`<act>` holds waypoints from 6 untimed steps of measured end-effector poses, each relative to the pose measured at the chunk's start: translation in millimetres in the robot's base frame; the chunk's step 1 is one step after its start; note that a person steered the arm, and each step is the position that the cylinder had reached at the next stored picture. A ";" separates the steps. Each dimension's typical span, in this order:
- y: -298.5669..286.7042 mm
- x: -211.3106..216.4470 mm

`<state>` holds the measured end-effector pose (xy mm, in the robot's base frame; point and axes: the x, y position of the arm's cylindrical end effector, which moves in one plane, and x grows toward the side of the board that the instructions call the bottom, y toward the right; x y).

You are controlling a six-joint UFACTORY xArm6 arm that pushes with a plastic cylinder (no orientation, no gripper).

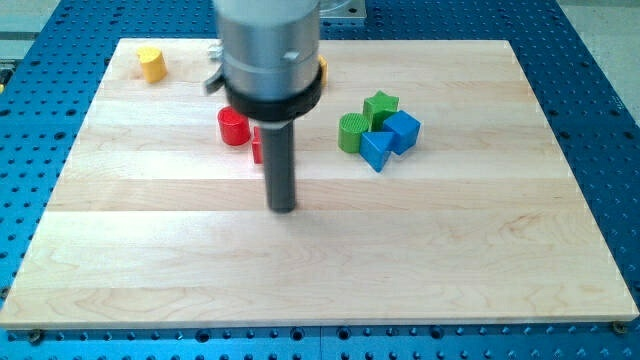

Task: Place the red star at the top side of the board

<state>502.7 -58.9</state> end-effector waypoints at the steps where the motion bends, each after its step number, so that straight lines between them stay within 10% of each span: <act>1: -21.2 -44.7; 5: 127.0 -201.2; 6: 69.9 -201.3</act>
